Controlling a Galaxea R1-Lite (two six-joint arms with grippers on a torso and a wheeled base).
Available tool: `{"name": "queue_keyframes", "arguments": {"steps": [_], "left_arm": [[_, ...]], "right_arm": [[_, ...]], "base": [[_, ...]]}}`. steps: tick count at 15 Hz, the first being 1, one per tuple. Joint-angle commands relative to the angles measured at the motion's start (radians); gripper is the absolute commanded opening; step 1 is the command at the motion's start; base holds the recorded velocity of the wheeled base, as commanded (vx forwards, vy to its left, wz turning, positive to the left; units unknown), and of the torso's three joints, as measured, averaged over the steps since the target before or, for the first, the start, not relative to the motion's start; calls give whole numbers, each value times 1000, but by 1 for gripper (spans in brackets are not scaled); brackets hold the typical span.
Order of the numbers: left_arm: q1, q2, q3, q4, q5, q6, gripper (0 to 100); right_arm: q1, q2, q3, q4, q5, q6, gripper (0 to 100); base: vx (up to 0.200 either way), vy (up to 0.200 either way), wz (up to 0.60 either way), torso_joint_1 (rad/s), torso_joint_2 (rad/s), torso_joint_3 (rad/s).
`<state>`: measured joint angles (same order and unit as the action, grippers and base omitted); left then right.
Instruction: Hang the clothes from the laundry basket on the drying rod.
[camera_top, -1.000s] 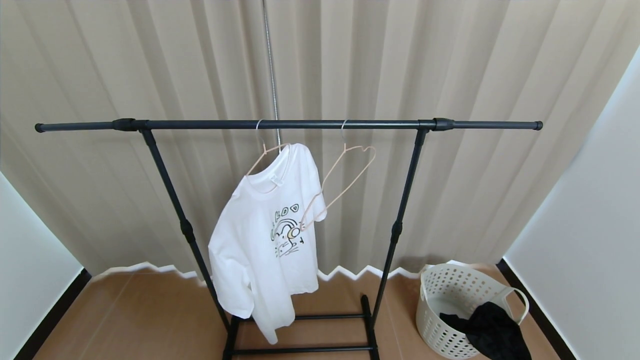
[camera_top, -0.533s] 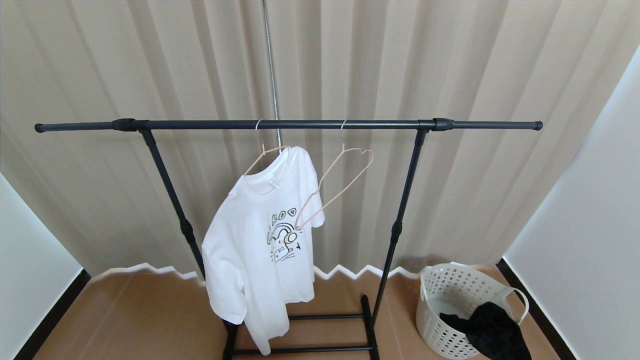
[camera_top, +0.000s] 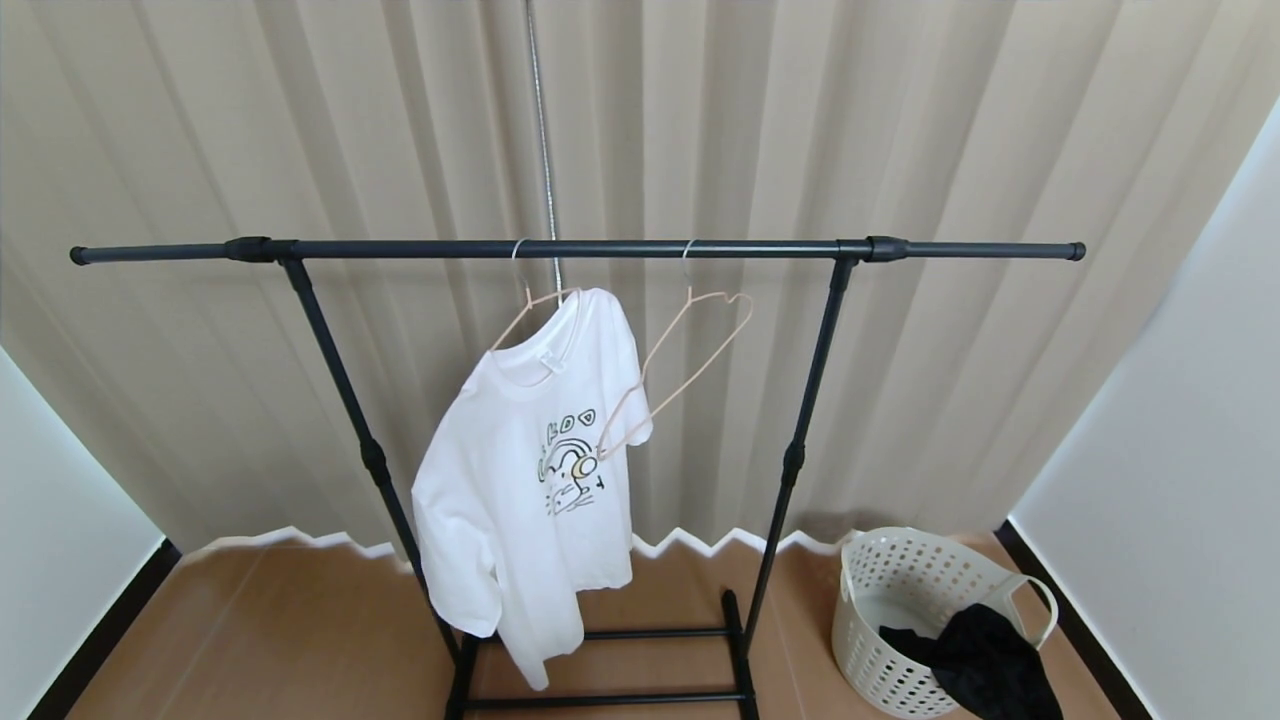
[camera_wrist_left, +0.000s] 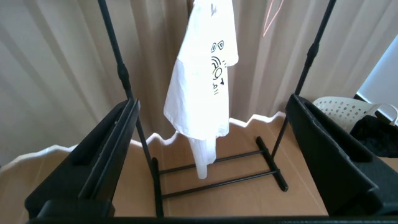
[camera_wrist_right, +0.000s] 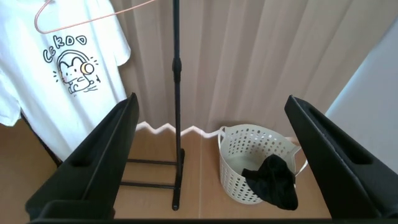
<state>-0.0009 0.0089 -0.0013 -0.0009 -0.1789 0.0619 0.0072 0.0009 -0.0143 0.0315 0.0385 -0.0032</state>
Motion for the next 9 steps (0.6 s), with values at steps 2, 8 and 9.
{"name": "queue_keyframes", "arguments": {"steps": [2, 8, 9], "left_arm": [[-1, 0, 0, -1, -1, 1, 100], [-2, -1, 0, -1, -1, -1, 100], [-2, -1, 0, -1, -1, 1, 100]], "right_arm": [[0, -1, -1, 2, 1, -1, 100], [0, -1, -1, 2, 3, -1, 100], [0, -1, -1, 2, 3, 0, 100]], "base": [[0, 0, 0, 0, 0, 0], [0, 0, 0, -28, 60, 33], [0, 0, 0, -139, 310, 159]]}}
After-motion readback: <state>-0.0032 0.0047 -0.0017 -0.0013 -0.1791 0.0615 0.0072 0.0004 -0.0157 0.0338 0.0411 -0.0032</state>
